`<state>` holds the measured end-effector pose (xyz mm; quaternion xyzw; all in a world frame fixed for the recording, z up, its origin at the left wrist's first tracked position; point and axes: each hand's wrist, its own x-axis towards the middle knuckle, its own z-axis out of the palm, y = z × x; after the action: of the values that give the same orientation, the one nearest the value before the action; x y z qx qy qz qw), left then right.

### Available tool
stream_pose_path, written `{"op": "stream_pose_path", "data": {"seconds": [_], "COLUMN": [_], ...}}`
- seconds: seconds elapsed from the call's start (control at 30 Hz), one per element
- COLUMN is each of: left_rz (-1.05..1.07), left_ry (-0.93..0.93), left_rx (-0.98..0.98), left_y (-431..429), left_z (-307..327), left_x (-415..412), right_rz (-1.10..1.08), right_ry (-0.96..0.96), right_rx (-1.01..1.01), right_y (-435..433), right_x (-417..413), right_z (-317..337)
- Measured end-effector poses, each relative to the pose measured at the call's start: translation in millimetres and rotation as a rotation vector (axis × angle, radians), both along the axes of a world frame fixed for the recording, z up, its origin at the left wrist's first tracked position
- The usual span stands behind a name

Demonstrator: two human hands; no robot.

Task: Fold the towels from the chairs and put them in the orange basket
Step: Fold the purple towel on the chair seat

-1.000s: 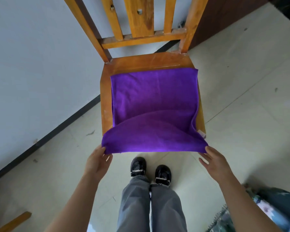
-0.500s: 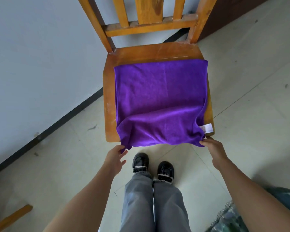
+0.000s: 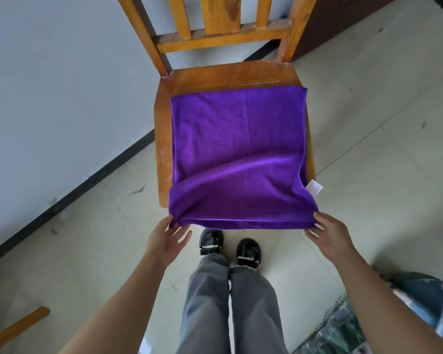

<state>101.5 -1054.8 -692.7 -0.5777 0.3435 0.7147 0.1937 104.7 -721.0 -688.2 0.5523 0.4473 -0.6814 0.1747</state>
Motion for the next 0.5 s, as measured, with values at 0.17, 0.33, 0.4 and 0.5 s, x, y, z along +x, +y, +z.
{"op": "stream_pose_path", "data": {"seconds": [0.17, 0.33, 0.4, 0.5], "left_rz": [-0.021, -0.089, -0.144, -0.176], "left_ry": [-0.077, -0.159, -0.191, -0.209], "left_rx": [0.090, 0.000, -0.079, -0.230], "left_y": [16.0, 28.2, 28.7, 23.9], "left_z": [8.8, 3.5, -1.2, -0.4], "left_x": [-3.2, -15.1, -15.5, -10.9], "right_rz": [-0.078, -0.115, -0.116, -0.128], "right_ry": [-0.005, -0.035, -0.035, -0.044], "right_rx": [-0.089, -0.110, -0.104, -0.094], "right_y": [-3.3, -1.3, -0.4, 3.2], "right_x": [0.6, -11.9, -14.9, -13.0], "right_z": [21.7, 30.0, 31.1, 29.5]}}
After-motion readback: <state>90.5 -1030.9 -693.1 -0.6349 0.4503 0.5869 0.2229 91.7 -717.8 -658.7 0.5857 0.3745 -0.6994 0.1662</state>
